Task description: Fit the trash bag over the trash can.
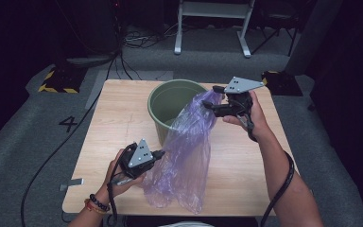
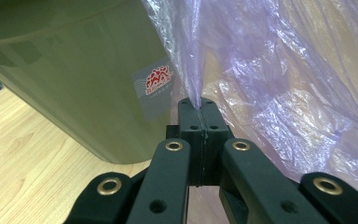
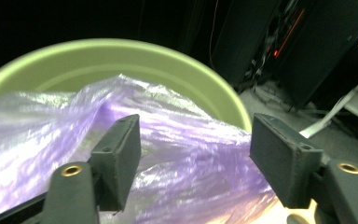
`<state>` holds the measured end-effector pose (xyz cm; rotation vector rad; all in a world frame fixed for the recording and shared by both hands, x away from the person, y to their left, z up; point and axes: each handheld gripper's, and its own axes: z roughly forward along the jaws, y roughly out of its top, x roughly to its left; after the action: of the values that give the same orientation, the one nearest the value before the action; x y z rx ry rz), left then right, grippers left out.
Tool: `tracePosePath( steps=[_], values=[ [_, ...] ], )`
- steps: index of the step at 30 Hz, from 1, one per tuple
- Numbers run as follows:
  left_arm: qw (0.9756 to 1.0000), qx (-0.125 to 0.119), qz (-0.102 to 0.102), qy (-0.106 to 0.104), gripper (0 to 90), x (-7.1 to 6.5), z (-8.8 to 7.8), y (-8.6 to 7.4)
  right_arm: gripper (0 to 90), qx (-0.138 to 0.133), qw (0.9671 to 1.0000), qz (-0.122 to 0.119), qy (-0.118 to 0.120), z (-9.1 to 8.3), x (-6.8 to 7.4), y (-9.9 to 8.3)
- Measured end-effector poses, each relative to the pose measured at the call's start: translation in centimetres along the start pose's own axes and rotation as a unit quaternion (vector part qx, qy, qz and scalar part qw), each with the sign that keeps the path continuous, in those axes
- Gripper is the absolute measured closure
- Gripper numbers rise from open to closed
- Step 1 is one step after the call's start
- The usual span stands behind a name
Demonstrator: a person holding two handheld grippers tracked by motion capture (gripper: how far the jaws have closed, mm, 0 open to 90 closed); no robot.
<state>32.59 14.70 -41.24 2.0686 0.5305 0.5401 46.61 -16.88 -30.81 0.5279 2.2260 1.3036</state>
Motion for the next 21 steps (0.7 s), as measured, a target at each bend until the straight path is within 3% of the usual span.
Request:
tracePosePath(
  steps=[8, 12, 19, 20, 21],
  values=[
    [0.9998, -0.02, 0.004, -0.006, 90.0, -0.1, -0.5, 0.5, 72.7, 0.038, 0.9972, 0.022, 0.061, 2.6, -0.6, -0.6],
    [0.9994, -0.033, 0.007, -0.004, 90.0, 0.1, -1.0, 1.0, 84.6, 0.058, 0.9961, 0.008, 0.066, 4.0, -0.6, -0.3],
    [0.9982, -0.059, 0.01, -0.001, 90.0, 0.4, -1.4, 2.0, 86.9, 0.073, 0.9945, -0.005, 0.074, 5.9, -0.2, 0.9],
    [0.9981, -0.06, 0.011, 0.0, 90.0, 0.4, -1.5, 2.2, 84.0, 0.076, 0.9941, -0.005, 0.076, 6.1, -0.1, 1.0],
    [0.9979, -0.063, 0.01, -0.001, 90.0, 0.4, -1.5, 2.3, 74.9, 0.079, 0.9938, -0.005, 0.077, 6.3, 0.0, 1.2]
  ],
)
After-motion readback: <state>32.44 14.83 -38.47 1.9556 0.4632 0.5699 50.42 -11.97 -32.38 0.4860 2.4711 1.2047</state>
